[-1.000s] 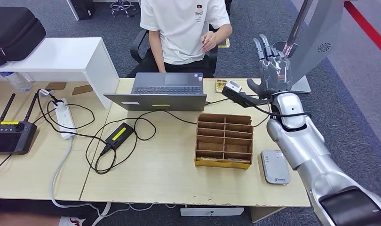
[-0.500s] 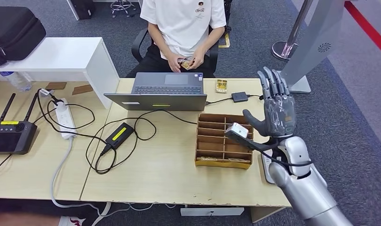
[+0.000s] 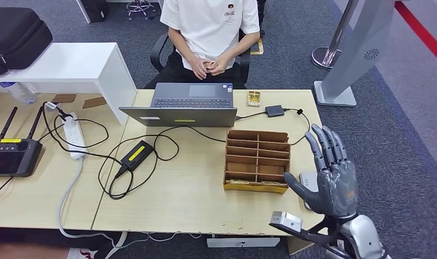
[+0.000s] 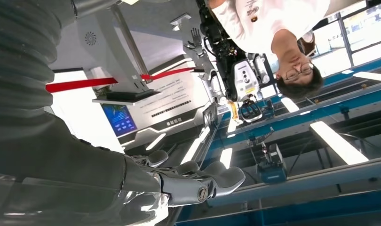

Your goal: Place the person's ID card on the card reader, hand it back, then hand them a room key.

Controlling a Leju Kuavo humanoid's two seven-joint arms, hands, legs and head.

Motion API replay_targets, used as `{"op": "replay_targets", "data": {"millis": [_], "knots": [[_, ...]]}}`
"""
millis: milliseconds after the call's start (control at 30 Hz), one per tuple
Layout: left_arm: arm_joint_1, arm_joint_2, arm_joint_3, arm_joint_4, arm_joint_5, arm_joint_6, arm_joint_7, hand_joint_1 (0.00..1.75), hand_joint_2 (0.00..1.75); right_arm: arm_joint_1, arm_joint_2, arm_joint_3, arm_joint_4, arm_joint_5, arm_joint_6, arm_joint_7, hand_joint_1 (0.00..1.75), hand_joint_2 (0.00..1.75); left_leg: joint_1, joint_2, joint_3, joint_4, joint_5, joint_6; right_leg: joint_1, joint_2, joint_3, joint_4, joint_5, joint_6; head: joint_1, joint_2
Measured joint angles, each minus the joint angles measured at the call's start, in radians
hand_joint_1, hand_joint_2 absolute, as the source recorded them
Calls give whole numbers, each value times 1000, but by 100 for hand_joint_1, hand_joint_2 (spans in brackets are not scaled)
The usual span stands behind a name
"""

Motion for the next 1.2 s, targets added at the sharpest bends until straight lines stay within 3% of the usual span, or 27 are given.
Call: {"op": "replay_targets", "data": {"millis": [233,433,767,1200], "knots": [[1,2,23,0,24,3,7,0,175,150,-17,-14,-76,48,-32,-3,0,175,0,0,0,0,0,0,0,0,0,0,0,0,0,0],[1,1,29,0,25,7,9,0,175,208,-17,-2,-65,100,-35,41,0,175,0,1,0,0,0,0,0,0,0,0,0,0,0,0],[-1,1,28,0,10,6,16,0,175,192,1,59,83,194,-35,104,0,175,0,1,0,0,0,0,0,1,0,0,0,0,0,0],[-6,1,15,0,-6,-6,30,0,175,116,56,92,242,256,-36,121,0,175,0,1,0,0,0,0,0,1,0,0,0,0,0,0]]}}
